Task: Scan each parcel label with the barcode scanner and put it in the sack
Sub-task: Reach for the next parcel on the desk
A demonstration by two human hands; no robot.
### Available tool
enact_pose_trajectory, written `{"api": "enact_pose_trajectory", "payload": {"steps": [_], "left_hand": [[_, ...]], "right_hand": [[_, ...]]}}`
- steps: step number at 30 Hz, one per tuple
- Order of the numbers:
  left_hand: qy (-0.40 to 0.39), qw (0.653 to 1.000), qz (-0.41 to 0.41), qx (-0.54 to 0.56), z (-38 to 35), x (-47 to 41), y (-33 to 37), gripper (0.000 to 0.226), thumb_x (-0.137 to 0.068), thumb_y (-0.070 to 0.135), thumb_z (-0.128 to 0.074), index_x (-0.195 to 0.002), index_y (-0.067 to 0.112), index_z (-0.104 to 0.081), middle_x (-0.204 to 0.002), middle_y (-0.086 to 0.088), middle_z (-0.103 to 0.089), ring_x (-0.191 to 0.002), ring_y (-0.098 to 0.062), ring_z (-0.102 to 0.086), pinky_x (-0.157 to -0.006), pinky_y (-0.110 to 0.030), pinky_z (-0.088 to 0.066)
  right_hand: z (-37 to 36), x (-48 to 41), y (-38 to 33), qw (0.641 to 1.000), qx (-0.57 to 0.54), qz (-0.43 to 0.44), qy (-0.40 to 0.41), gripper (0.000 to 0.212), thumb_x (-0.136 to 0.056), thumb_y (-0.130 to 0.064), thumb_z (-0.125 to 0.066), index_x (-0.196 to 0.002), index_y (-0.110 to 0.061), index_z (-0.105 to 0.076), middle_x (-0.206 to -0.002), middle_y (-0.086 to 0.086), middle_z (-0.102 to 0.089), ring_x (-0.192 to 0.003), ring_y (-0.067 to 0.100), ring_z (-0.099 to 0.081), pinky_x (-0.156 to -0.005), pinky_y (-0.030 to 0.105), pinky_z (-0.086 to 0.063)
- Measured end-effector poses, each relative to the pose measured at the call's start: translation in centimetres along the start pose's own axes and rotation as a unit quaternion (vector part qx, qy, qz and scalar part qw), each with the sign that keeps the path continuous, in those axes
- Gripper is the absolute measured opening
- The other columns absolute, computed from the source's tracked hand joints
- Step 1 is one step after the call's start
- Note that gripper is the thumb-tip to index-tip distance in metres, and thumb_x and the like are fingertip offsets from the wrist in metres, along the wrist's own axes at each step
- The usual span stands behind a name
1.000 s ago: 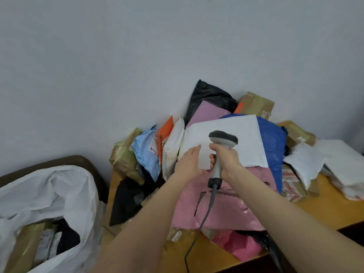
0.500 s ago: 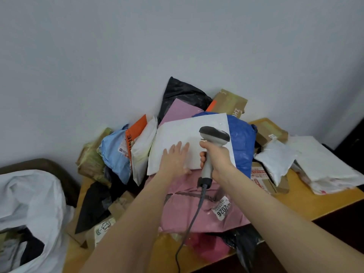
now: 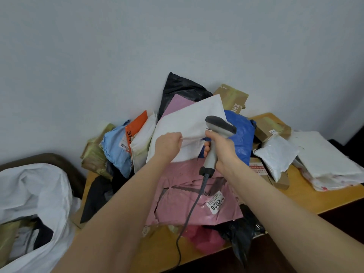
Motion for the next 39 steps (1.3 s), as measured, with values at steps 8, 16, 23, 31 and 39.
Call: {"api": "enact_pose_trajectory", "payload": {"steps": [8, 16, 23, 31, 39], "left_hand": [[0.074, 0.993, 0.088, 0.015, 3.7, -0.9, -1.0, 0.024, -0.100, 0.019, -0.044, -0.097, 0.005, -0.063, -0.091, -0.015, -0.068, -0.083, -0.034, -0.060, -0.060, -0.035, -0.035], [0.204, 0.915, 0.274, 0.215, 12.5, -2.6, -4.0, 0.019, -0.098, 0.018, -0.043, -0.099, 0.008, -0.060, -0.095, -0.009, -0.062, -0.086, -0.025, -0.053, -0.069, -0.029, -0.034], [0.154, 0.741, 0.353, 0.549, 15.2, 1.1, -9.5, 0.029, -0.098, 0.006, -0.049, -0.070, 0.013, -0.053, -0.064, -0.004, -0.051, -0.056, -0.016, -0.046, -0.055, -0.026, -0.043], [0.119, 0.707, 0.365, 0.593, 16.5, 9.0, -14.8, 0.019, -0.099, 0.013, -0.051, -0.084, 0.014, -0.063, -0.080, -0.002, -0.065, -0.067, -0.014, -0.059, -0.066, -0.031, -0.051], [0.108, 0.731, 0.419, 0.528, 17.5, 15.8, -19.9, 0.026, -0.089, 0.023, -0.067, -0.107, 0.005, -0.065, -0.089, -0.005, -0.073, -0.075, -0.016, -0.069, -0.074, -0.029, -0.058]], "right_hand": [[-0.4, 1.2, -0.7, 0.999, -0.031, 0.015, -0.033, 0.017, -0.088, -0.020, -0.068, -0.079, -0.010, -0.058, -0.055, 0.003, -0.052, -0.045, 0.012, -0.047, -0.052, 0.027, -0.044], [-1.3, 1.7, -2.0, 0.998, -0.053, 0.013, -0.027, 0.019, -0.088, -0.024, -0.069, -0.078, -0.011, -0.060, -0.056, 0.004, -0.056, -0.050, 0.014, -0.051, -0.056, 0.028, -0.048], [-4.2, 2.0, -1.2, 0.998, -0.025, 0.004, -0.052, 0.022, -0.084, -0.020, -0.074, -0.099, -0.007, -0.065, -0.090, 0.005, -0.064, -0.078, 0.018, -0.061, -0.076, 0.035, -0.055], [-8.2, 3.2, 1.9, 0.990, 0.110, 0.012, -0.083, 0.045, -0.079, -0.001, -0.072, -0.121, -0.005, -0.058, -0.107, 0.012, -0.065, -0.097, 0.030, -0.062, -0.092, 0.041, -0.052], [-11.6, 4.8, 5.9, 0.978, 0.187, 0.033, -0.092, 0.043, -0.078, 0.009, -0.063, -0.116, -0.011, -0.055, -0.109, 0.009, -0.060, -0.100, 0.028, -0.055, -0.089, 0.037, -0.046]]}}
Point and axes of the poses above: each hand's wrist, its own x-axis away from the middle knuckle, its own z-axis out of the back of the hand, y = z × x, the point moved 5 cm from there along -x, towards the middle knuckle
